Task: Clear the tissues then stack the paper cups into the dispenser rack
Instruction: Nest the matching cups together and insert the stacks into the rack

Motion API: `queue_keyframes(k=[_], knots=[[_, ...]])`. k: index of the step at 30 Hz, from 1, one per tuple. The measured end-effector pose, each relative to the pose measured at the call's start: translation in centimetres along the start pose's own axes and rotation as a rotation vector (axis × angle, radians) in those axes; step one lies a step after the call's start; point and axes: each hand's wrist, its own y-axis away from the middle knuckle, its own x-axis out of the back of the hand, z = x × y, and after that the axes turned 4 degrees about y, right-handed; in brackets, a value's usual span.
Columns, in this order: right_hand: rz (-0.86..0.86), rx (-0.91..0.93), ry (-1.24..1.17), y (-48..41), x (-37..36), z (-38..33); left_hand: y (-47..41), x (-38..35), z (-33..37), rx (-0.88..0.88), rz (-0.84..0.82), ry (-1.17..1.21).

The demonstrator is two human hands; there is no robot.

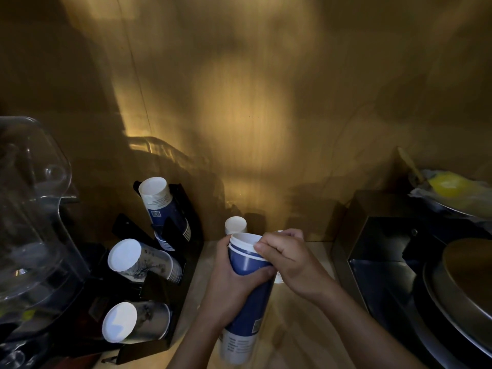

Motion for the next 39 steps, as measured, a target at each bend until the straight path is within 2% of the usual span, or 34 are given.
queue_keyframes(k=[5,11,19,28,30,32,33,35,37,39], knots=[[-0.004,0.067,-0.063,-0.9,-0.4,-0.7,0.3,1.1,0.2,0.043,0.012,0.07],[0.315,0.102,-0.294,-2.7,0.7,-1.2,1.1,2.7,-0.7,0.093,0.05,0.129],[0.457,0.15,-0.359,-4.4,3.6,-1.8,1.2,3.6,-0.7,0.043,0.121,0.075],[0.371,0.141,-0.361,-5.1,1.9,-2.2,1.6,4.4,-0.5,-0.047,0.145,-0.095],[0.301,0.115,-0.329,-5.0,1.2,-1.9,1.7,4.2,-0.4,-0.057,0.146,-0.14],[0.155,0.081,-0.35,-4.8,0.9,-1.7,1.8,4.0,-0.6,-0.075,0.175,-0.213],[0.071,0.096,-0.314,-4.7,1.0,-1.5,1.8,4.0,-0.8,-0.086,0.191,-0.271],[-0.073,0.194,-0.062,-4.3,1.2,-1.0,1.8,4.2,-1.3,-0.096,0.197,-0.373],[-0.129,0.329,0.369,-3.9,1.4,-0.4,1.8,4.4,-1.7,-0.092,0.183,-0.421],[-0.15,0.482,0.773,-3.5,1.4,0.2,1.6,4.4,-1.7,-0.085,0.165,-0.373]])
